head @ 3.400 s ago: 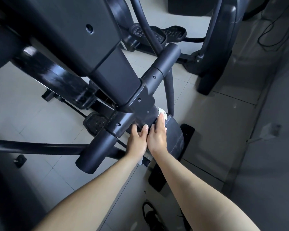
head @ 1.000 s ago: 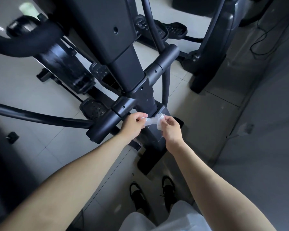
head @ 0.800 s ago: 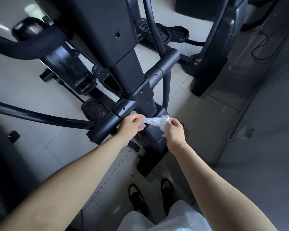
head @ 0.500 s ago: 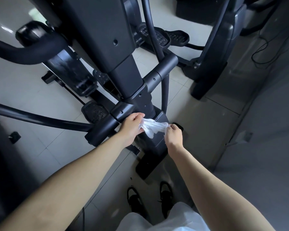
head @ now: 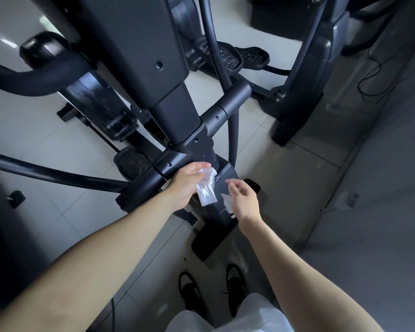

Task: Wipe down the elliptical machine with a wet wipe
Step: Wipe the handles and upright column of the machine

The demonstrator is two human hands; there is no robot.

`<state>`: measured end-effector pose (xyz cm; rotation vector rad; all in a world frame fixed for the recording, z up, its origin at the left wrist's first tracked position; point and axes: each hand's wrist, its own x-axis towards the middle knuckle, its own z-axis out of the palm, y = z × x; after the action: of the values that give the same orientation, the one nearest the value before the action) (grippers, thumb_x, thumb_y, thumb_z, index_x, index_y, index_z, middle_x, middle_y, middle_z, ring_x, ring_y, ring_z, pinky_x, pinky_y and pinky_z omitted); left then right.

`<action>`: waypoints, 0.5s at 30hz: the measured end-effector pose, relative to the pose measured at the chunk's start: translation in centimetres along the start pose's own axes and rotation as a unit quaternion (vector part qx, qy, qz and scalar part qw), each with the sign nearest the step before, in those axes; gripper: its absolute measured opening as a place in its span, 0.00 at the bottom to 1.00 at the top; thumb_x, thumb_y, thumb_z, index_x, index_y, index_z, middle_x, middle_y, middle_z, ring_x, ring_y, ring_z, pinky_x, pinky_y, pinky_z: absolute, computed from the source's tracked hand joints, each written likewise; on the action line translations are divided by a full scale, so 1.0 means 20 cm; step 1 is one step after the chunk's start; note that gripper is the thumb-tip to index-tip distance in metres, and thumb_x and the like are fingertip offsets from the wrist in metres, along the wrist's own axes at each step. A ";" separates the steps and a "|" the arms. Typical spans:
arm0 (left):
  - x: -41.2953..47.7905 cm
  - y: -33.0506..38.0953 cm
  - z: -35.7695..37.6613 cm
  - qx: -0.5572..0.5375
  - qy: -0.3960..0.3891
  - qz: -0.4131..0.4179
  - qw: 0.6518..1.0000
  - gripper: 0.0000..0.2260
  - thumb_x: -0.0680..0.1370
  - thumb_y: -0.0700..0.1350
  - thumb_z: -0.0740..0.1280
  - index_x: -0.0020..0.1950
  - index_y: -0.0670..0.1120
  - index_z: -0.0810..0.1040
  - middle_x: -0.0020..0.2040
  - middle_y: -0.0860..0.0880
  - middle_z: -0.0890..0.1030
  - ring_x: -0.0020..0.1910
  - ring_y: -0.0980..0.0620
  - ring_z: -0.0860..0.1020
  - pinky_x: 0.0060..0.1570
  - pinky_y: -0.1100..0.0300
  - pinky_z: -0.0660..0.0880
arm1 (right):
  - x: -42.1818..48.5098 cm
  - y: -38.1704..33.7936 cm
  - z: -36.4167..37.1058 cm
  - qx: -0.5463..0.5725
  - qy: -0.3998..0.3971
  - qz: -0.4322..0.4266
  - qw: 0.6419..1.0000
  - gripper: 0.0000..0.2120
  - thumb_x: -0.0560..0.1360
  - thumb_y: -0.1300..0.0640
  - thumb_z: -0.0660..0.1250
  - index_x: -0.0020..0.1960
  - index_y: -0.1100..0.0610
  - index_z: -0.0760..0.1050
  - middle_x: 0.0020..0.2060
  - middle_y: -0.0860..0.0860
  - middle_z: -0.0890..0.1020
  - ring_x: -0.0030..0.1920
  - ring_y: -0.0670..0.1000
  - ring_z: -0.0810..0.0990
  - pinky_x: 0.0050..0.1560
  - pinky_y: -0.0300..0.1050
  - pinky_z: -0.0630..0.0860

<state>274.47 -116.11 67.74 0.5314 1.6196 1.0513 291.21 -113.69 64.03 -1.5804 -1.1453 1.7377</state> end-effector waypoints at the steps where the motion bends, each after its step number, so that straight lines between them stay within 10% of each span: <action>1: 0.00 0.00 0.00 0.001 0.000 0.001 1.000 0.16 0.84 0.33 0.57 0.57 0.51 0.80 0.59 0.49 0.82 0.51 0.52 0.81 0.48 0.60 0.77 | -0.01 -0.01 0.01 0.006 -0.029 -0.006 1.000 0.08 0.82 0.48 0.65 0.51 0.44 0.82 0.41 0.41 0.83 0.46 0.47 0.83 0.46 0.42 0.78; 7: -0.03 0.01 0.00 -0.010 -0.016 -0.007 1.000 0.18 0.83 0.31 0.55 0.58 0.49 0.79 0.55 0.49 0.84 0.46 0.51 0.83 0.41 0.58 0.78 | -0.02 -0.05 0.05 0.094 -0.199 0.036 0.975 0.15 0.81 0.47 0.67 0.66 0.49 0.79 0.57 0.53 0.85 0.51 0.51 0.86 0.47 0.45 0.81; 11: -0.02 -0.01 -0.03 0.002 0.012 -0.005 1.000 0.19 0.79 0.29 0.58 0.57 0.47 0.83 0.59 0.44 0.84 0.54 0.46 0.84 0.56 0.52 0.80 | 0.01 -0.07 0.04 0.060 -0.137 0.020 0.989 0.07 0.79 0.55 0.71 0.55 0.56 0.84 0.42 0.54 0.86 0.38 0.51 0.82 0.42 0.43 0.79; 15: -0.04 -0.03 -0.04 0.140 0.015 0.007 0.990 0.20 0.78 0.35 0.64 0.65 0.53 0.81 0.61 0.54 0.81 0.56 0.59 0.79 0.46 0.73 0.72 | 0.06 -0.07 0.06 -0.024 -0.077 0.004 0.997 0.08 0.81 0.55 0.66 0.45 0.56 0.80 0.32 0.48 0.81 0.33 0.51 0.75 0.35 0.42 0.72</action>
<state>274.11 -117.23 67.65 0.7168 1.8041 0.8491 289.66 -112.26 64.45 -1.5021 -1.2636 1.8764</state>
